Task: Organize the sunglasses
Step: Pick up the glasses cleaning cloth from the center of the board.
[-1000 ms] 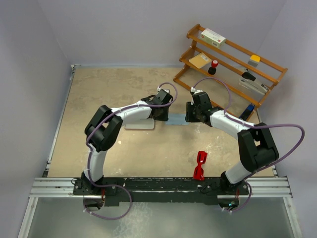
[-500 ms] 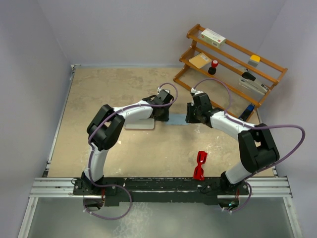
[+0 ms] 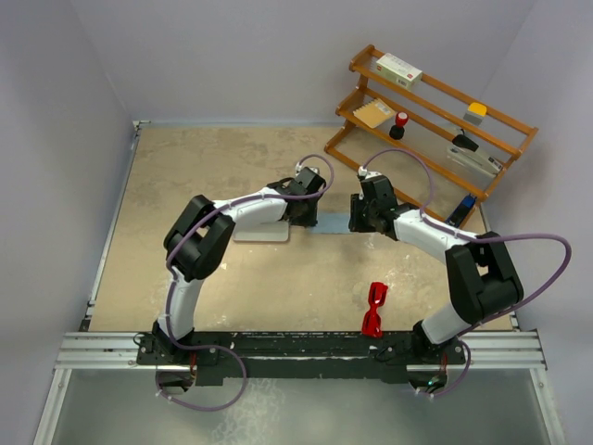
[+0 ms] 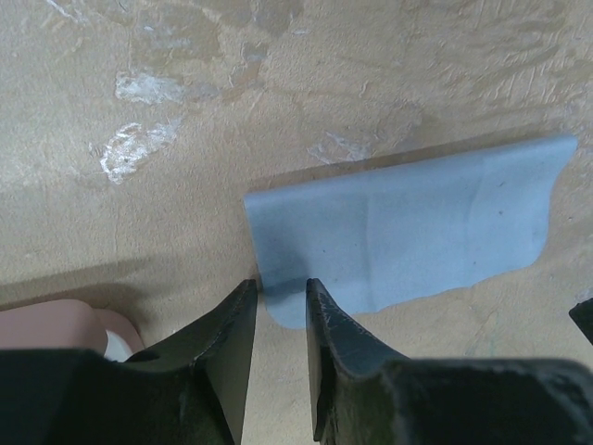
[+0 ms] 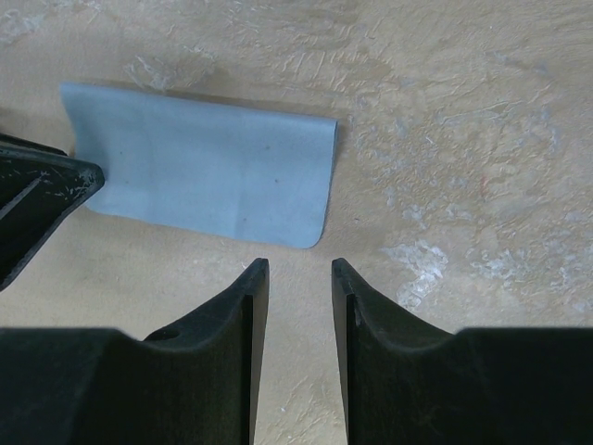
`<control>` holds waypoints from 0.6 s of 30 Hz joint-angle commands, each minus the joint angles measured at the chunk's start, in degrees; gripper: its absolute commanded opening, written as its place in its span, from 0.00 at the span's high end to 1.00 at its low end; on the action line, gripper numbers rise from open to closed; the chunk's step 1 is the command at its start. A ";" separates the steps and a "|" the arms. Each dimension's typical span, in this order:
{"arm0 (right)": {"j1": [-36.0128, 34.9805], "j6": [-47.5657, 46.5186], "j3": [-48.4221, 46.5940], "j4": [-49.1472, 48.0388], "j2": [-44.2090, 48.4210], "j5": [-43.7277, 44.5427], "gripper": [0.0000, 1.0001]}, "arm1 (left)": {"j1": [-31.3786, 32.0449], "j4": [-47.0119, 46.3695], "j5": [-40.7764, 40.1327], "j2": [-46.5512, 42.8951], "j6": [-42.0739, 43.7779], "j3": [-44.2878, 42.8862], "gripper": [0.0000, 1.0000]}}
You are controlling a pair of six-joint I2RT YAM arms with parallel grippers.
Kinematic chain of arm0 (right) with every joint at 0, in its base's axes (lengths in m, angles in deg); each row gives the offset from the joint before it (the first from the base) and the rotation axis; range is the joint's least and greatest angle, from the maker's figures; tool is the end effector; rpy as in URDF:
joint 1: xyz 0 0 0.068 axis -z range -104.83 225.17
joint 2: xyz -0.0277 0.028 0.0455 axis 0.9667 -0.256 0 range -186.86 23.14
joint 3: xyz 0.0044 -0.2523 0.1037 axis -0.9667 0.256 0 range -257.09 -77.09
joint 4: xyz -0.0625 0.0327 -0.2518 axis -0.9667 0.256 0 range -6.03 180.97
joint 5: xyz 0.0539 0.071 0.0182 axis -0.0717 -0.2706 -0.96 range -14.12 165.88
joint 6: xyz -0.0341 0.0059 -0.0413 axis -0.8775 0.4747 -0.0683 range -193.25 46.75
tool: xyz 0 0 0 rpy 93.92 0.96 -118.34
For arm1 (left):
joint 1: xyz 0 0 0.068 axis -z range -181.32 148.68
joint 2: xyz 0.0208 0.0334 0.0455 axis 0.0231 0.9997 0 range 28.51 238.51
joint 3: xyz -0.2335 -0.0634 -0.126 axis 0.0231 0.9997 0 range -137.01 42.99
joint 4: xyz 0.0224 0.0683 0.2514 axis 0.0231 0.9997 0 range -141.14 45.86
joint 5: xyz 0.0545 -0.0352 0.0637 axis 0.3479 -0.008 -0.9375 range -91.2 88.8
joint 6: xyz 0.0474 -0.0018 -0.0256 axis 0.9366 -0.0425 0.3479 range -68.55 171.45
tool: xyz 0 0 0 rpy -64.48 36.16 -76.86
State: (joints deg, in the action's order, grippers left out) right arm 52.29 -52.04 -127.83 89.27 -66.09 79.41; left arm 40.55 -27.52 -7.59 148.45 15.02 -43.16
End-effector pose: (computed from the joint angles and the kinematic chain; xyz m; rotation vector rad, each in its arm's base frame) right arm 0.3000 0.1242 0.1962 -0.0033 2.3543 0.3096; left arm 0.3360 -0.2959 0.1637 0.0815 2.6068 -0.3682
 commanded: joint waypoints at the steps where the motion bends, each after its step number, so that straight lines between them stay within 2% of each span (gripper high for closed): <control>1: -0.24 -0.03 0.36 -0.97 2.30 0.96 0.64 | 0.57 0.28 0.68 0.79 -0.59 -1.94 0.75; 12: -0.25 -0.02 0.47 -1.00 2.48 1.04 0.63 | 0.88 2.12 0.31 1.80 -0.18 -2.93 0.76; 18: -0.23 0.06 0.63 -1.17 2.53 0.87 0.63 | 0.86 2.81 -0.62 1.82 0.20 -3.14 0.89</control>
State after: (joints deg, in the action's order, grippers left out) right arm 52.29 -52.01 -127.52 89.23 -66.03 79.41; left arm 41.11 -26.34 -7.55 149.41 15.04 -44.69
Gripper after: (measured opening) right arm 0.366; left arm 0.151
